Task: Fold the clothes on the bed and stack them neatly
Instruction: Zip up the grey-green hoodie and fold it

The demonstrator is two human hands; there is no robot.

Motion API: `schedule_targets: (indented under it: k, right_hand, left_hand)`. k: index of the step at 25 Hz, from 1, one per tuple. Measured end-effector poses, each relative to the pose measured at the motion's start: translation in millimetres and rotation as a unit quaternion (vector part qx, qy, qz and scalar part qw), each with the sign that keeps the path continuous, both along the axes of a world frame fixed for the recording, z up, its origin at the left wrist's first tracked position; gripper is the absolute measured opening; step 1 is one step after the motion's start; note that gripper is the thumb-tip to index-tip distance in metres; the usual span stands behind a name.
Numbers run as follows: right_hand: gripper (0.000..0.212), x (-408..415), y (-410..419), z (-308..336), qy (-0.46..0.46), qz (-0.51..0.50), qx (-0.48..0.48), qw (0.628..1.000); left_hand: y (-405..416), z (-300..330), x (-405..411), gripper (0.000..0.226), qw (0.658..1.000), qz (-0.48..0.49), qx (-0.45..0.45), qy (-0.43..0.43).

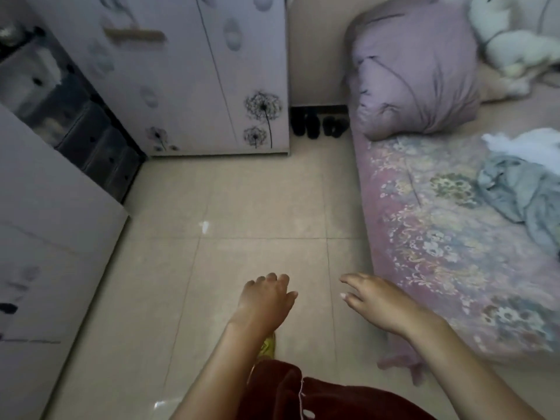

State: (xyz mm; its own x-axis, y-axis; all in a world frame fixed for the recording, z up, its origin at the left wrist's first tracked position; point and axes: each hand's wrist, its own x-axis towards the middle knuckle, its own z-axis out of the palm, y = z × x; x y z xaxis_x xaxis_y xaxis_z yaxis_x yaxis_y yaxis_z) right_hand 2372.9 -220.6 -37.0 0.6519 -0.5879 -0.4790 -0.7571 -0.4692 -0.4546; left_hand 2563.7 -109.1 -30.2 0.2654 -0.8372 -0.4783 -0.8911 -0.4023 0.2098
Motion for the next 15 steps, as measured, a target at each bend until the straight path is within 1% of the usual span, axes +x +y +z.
schedule_targets:
  k: [3,7,11,15]
  right_hand:
    - [0.042,40,-17,7,0.013,-0.06,0.005,0.998]
    - [0.041,82,-39,12,0.022,-0.133,0.007,0.991]
    - [0.041,99,-62,5,0.037,-0.202,0.004,0.979]
    - [0.039,100,-98,-8,0.038,-0.271,0.024,0.962]
  left_hand:
    - [-44,6,56,0.046,0.997,-0.071,-0.001,0.005]
    - [-105,4,111,0.047,0.987,-0.162,0.022,-0.005]
    - [-159,-3,129,0.047,0.97,-0.241,0.015,0.007]
    - [-223,-9,130,0.047,0.949,-0.315,0.028,-0.002]
